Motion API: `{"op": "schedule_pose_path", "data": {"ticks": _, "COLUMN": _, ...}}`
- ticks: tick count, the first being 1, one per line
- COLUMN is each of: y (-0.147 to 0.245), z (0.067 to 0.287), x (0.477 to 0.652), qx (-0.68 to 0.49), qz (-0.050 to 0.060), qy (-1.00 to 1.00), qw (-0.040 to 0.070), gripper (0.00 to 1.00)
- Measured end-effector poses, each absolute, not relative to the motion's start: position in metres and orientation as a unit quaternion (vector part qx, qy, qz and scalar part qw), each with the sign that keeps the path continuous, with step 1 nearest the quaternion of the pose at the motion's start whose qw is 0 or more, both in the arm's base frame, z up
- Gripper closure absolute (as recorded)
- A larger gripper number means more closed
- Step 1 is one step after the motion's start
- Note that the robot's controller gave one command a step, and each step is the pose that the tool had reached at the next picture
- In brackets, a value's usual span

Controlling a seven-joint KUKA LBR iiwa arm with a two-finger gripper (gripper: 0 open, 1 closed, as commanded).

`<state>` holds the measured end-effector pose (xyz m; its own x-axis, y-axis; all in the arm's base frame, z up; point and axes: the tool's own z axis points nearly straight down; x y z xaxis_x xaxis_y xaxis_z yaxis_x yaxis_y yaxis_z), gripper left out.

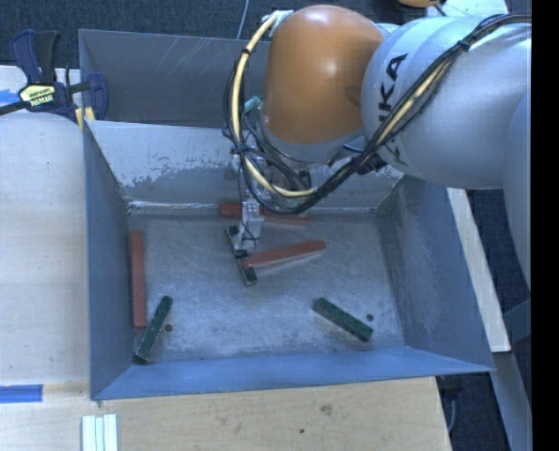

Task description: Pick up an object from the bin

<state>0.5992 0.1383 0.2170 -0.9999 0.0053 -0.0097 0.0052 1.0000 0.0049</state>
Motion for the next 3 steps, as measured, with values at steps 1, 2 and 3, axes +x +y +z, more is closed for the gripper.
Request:
{"op": "schedule_pose_path", "data": {"ticks": 1, "y": 0.060, "z": 0.151, "x": 0.585, "qx": 0.017, "qz": 0.001, "qy": 1.000, "qw": 0.003, "gripper": 0.00}}
{"op": "schedule_pose_path", "data": {"ticks": 2, "y": 0.075, "z": 0.098, "x": 0.583, "qx": 0.013, "qz": -0.002, "qy": 1.000, "qw": 0.003, "gripper": 0.00}}
{"op": "schedule_pose_path", "data": {"ticks": 3, "y": 0.002, "z": 0.071, "x": 0.585, "qx": 0.072, "qz": -0.001, "qy": 0.997, "qw": 0.001, "gripper": 1.00}}
